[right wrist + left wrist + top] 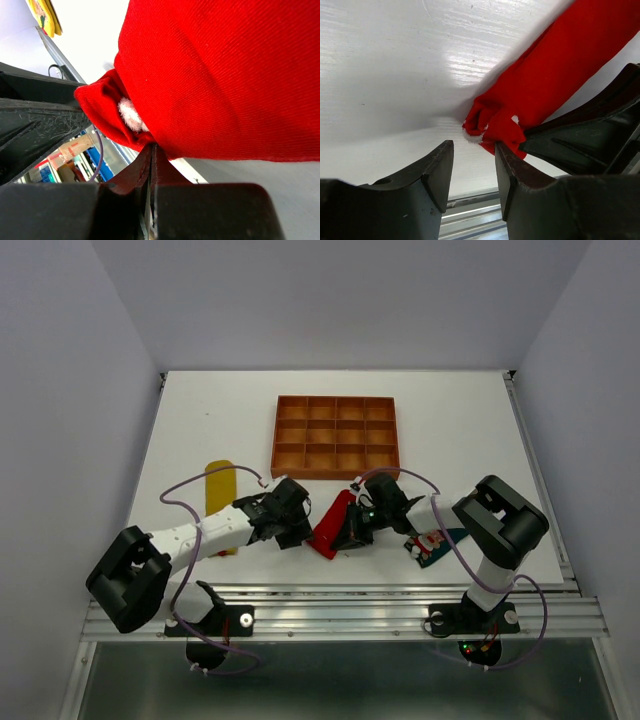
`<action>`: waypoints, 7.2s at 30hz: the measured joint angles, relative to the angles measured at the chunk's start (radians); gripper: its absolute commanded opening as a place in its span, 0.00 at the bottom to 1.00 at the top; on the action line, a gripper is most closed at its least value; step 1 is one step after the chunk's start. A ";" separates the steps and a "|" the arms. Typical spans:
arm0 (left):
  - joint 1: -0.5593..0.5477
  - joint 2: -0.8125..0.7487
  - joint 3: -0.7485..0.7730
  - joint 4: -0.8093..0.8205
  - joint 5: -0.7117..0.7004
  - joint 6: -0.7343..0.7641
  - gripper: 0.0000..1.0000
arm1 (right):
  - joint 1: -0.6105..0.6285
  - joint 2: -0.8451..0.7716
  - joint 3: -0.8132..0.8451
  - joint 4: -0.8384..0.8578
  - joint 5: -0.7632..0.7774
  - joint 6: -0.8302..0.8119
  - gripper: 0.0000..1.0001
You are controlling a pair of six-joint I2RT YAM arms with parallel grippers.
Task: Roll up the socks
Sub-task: Pick up the sock at the center of the board.
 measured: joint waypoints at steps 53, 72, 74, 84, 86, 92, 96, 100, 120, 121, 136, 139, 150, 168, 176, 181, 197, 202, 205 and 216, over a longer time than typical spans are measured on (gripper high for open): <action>0.006 0.236 0.169 -0.088 0.048 0.023 0.00 | 0.198 -0.502 -0.052 -0.149 0.381 -0.581 0.86; 0.006 0.259 0.200 -0.137 0.060 0.046 0.00 | 0.578 -0.327 0.032 -0.198 0.741 -0.824 0.72; 0.006 0.261 0.201 -0.138 0.061 0.048 0.00 | 0.596 -0.294 0.053 -0.210 0.777 -0.837 0.72; 0.006 0.262 0.201 -0.137 0.075 0.049 0.00 | 0.607 -0.213 0.094 -0.218 0.892 -0.864 0.71; 0.006 0.262 0.201 -0.137 0.077 0.049 0.00 | 0.607 -0.203 0.098 -0.218 0.905 -0.867 0.68; 0.006 0.263 0.201 -0.137 0.079 0.051 0.00 | 0.607 -0.170 0.107 -0.219 0.929 -0.871 0.60; 0.006 0.263 0.201 -0.137 0.081 0.053 0.00 | 0.607 -0.141 0.121 -0.219 0.966 -0.871 0.58; 0.010 0.263 0.201 -0.137 0.085 0.058 0.00 | 0.613 -0.112 0.142 -0.224 1.022 -0.872 0.54; 0.036 0.250 0.203 -0.150 0.092 0.071 0.48 | 0.641 -0.027 0.203 -0.266 1.220 -0.881 0.05; 0.040 0.238 0.203 -0.160 0.091 0.070 0.52 | 0.641 -0.028 0.203 -0.266 1.210 -0.874 0.05; 0.153 0.063 0.132 -0.201 0.080 0.071 0.53 | 0.515 -0.112 0.175 -0.241 0.816 -0.653 0.03; 0.169 0.051 0.117 -0.199 0.081 0.074 0.53 | 0.470 -0.133 0.154 -0.225 0.714 -0.615 0.03; 0.193 0.031 0.088 -0.175 0.091 0.097 0.53 | 0.292 -0.138 0.110 -0.158 0.373 -0.478 0.02; 0.161 -0.013 0.053 -0.045 0.175 0.135 0.54 | 0.033 0.027 -0.020 0.195 -0.082 -0.169 0.01; 0.144 0.065 0.053 -0.001 0.195 0.146 0.54 | -0.014 0.079 -0.014 0.223 -0.168 -0.107 0.01; 0.140 0.093 0.051 0.027 0.202 0.150 0.53 | -0.022 0.101 0.001 0.217 -0.196 -0.095 0.01; 0.139 0.105 0.016 0.087 0.220 0.154 0.53 | -0.023 0.138 0.131 -0.003 -0.200 -0.129 0.01; 0.139 0.098 0.012 0.092 0.215 0.154 0.53 | -0.032 0.163 0.173 -0.072 -0.212 -0.130 0.01; 0.139 0.079 0.011 0.092 0.212 0.154 0.53 | -0.034 0.164 0.190 -0.115 -0.207 -0.132 0.02; 0.155 0.017 -0.024 0.103 0.197 0.170 0.52 | -0.036 0.170 0.229 -0.201 -0.196 -0.142 0.01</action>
